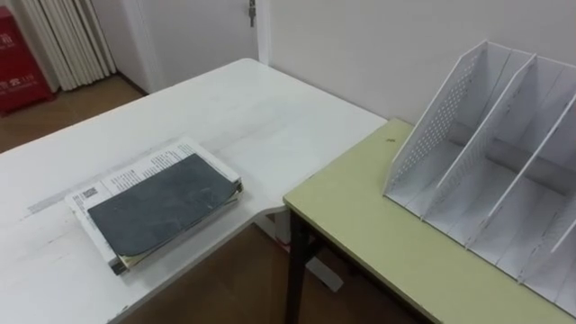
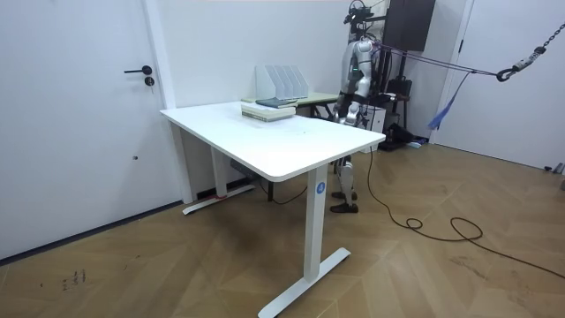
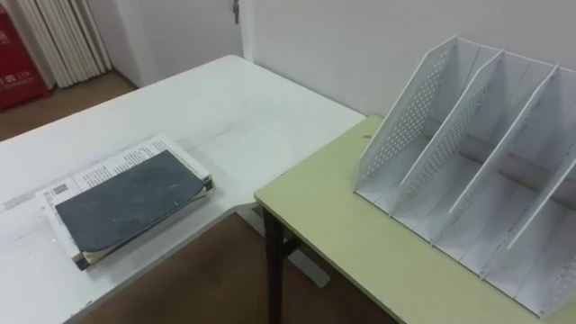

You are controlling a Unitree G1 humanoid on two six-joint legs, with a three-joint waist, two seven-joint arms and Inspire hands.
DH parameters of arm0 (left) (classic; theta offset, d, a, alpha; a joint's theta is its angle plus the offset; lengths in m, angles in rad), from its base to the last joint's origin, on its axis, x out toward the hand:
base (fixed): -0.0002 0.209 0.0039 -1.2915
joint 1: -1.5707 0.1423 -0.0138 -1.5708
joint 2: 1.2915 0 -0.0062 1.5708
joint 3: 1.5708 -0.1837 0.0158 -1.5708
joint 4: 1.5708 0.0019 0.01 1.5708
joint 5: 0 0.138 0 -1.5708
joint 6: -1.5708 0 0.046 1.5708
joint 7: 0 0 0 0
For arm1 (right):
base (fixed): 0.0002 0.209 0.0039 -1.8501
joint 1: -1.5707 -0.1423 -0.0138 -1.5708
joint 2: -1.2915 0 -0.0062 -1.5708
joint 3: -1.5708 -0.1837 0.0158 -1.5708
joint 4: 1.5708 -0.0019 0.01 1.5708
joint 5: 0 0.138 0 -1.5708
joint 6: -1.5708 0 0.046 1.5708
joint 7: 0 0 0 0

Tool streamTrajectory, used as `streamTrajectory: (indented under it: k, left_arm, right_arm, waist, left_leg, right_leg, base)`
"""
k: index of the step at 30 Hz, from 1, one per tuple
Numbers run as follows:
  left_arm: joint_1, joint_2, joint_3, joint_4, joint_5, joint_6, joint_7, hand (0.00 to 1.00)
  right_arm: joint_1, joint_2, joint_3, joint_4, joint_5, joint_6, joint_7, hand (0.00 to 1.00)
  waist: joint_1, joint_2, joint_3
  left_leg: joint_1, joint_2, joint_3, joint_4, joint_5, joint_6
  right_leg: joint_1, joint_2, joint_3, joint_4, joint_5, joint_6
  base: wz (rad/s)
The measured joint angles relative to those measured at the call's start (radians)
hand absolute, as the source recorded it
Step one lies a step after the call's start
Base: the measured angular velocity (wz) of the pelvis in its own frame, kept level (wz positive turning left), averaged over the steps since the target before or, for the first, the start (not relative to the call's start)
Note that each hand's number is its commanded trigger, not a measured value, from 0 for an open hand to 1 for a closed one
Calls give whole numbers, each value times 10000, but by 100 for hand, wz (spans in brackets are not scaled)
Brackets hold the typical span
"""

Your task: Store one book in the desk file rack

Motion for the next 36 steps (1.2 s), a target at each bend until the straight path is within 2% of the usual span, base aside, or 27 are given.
streamTrajectory:
  k: [4,6,8,14,19,22,24,28,31,36]
  left_arm:
    - [-377,18,-459,-434,14,-383,222,0]
    - [-430,19,-681,-754,16,-511,238,0]
    - [-453,-38,-899,-1122,243,-798,303,0]
    - [-495,-74,-1859,-2046,985,-1012,271,0]
    - [-520,82,-2680,-2699,1529,-1065,98,0]
    - [-521,281,-3290,-3698,2204,-1055,-128,0]
    - [-532,313,-3586,-4382,2796,-1074,-142,0]
    - [-591,265,-4004,-5245,3660,-1071,-238,0]
    - [-573,328,-4319,-5938,3964,-1026,-293,0]
    - [-597,303,-4420,-6982,4533,-1054,-290,0]
  right_arm:
    - [-56,-77,208,-9,-90,-57,168,0]
    - [-73,-76,257,-9,-88,-116,168,0]
    - [-158,-73,311,2,-95,-135,170,0]
    - [-246,-61,310,-14,-413,-253,325,0]
    - [-303,-82,413,1,-444,-308,390,0]
    - [-444,-133,575,17,-510,-322,411,0]
    - [-479,-177,716,-12,-507,-322,387,0]
    - [-501,-192,862,-9,-410,-328,365,0]
    - [-508,-189,946,-1,-378,-357,263,0]
    - [-596,-179,1084,30,-398,-415,209,0]
  waist:
    - [-28,-17,-9]
    - [-94,-25,-12]
    - [-237,-62,-40]
    - [-483,-105,-52]
    - [-588,-98,-27]
    - [-608,-79,96]
    - [-596,-51,85]
    - [-612,47,8]
    - [-710,52,2]
    - [-814,50,-3]
  left_leg:
    - [-7,-1,81,-21,1,1]
    - [-12,-3,91,-29,1,1]
    - [-5,-11,81,-64,2,2]
    - [21,-17,30,-53,5,3]
    - [18,-14,31,-23,5,3]
    - [-30,-15,9,25,4,4]
    - [-119,-16,6,14,4,5]
    - [-176,-34,63,3,6,5]
    - [-184,-73,60,7,7,4]
    - [-185,-79,61,2,7,3]
  right_leg:
    - [-23,-5,16,-1,2,2]
    - [-34,-7,12,1,2,3]
    - [-45,-8,27,-5,2,3]
    - [33,3,104,-3,3,2]
    - [29,2,115,9,4,1]
    - [-31,3,110,0,0,7]
    - [-126,3,110,11,-2,12]
    - [-130,11,113,6,7,7]
    - [-144,10,99,-6,8,5]
    - [-118,0,84,-3,8,5]
  base:
    - [-1]
    - [0]
    - [0]
    - [-2]
    - [0]
    - [3]
    - [2]
    - [0]
    - [3]
    - [1]
